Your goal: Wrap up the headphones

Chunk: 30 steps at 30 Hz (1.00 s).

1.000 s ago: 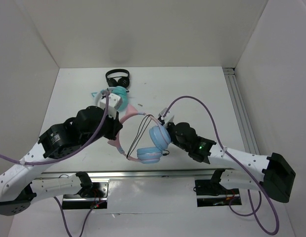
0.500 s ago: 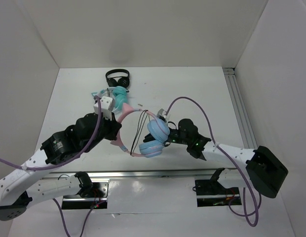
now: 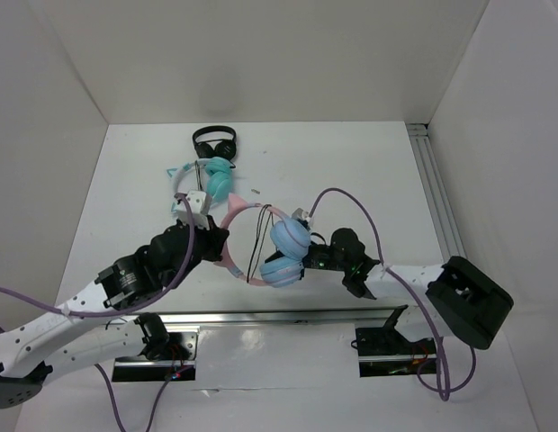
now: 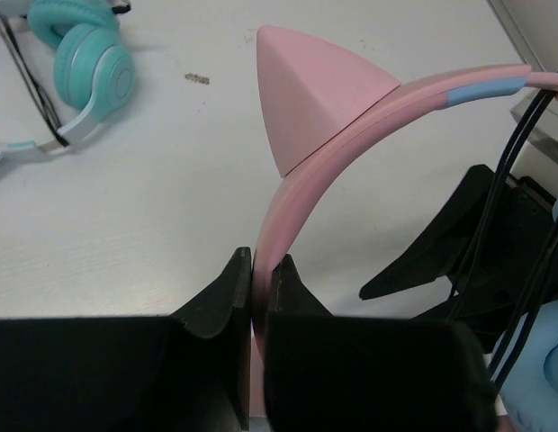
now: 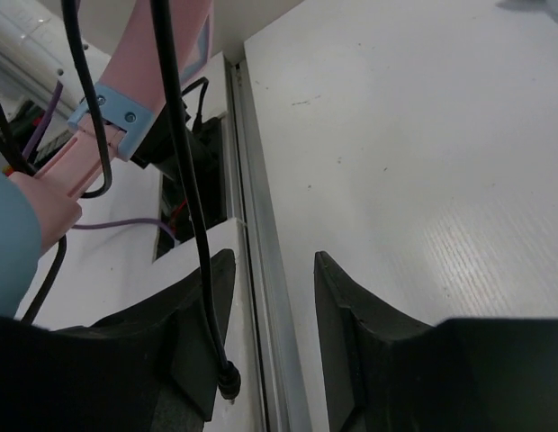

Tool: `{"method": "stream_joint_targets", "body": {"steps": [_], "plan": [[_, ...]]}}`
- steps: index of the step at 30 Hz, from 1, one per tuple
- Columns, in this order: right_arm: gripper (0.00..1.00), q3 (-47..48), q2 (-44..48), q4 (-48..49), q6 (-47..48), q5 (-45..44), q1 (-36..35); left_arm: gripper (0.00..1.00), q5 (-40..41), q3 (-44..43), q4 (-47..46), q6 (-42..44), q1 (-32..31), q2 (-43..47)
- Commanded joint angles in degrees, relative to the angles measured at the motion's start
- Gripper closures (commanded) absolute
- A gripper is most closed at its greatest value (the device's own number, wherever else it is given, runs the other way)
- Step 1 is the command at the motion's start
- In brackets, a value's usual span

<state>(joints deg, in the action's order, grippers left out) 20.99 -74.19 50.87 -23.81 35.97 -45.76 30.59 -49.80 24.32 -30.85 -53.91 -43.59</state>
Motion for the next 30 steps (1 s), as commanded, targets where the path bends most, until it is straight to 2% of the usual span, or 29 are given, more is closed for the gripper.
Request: {"method": "stream_joint_targets", "body": {"steps": [1,5,8,11,12,14,16,18,25,30], "plan": [[0.52,-3.32,-2.44,13.54,-3.08,-0.71,-0.39,1.0,12.02,1.89,-12.11,-9.63,0.65,2.9],[0.5,-2.02,-10.24,17.32,-5.79,0.06,-0.39,1.0,16.6,3.13,-6.13,-15.72,0.65,2.37],[0.5,-2.01,-16.65,24.78,-9.05,-0.54,-0.39,1.0,18.18,4.35,-3.84,-18.19,0.65,1.06],[0.5,0.35,-24.04,33.92,-13.79,0.5,-0.39,1.0,20.03,5.5,1.42,-24.85,0.65,1.05],[0.53,2.1,-30.07,36.64,-15.37,1.03,-0.39,1.0,20.65,5.5,2.83,-26.79,0.65,0.27],[0.6,2.74,-36.34,48.14,-21.17,1.56,-0.39,1.0,21.44,6.12,5.56,-31.26,0.65,-0.61],[0.6,4.14,-44.96,56.84,-26.25,1.56,0.14,1.0,21.97,7.26,8.55,-33.65,0.13,-1.66],[0.6,5.02,-49.0,57.41,-26.28,1.56,0.14,1.0,21.97,7.97,9.25,-34.28,0.12,-2.37],[0.53,2.22,-49.03,57.41,-23.47,-1.6,0.22,1.0,23.2,9.81,16.28,-41.13,-0.41,0.61],[0.5,-0.33,-46.83,57.41,-22.94,-1.6,2.86,1.0,22.5,7.88,26.39,-46.57,-0.93,3.95]]}}
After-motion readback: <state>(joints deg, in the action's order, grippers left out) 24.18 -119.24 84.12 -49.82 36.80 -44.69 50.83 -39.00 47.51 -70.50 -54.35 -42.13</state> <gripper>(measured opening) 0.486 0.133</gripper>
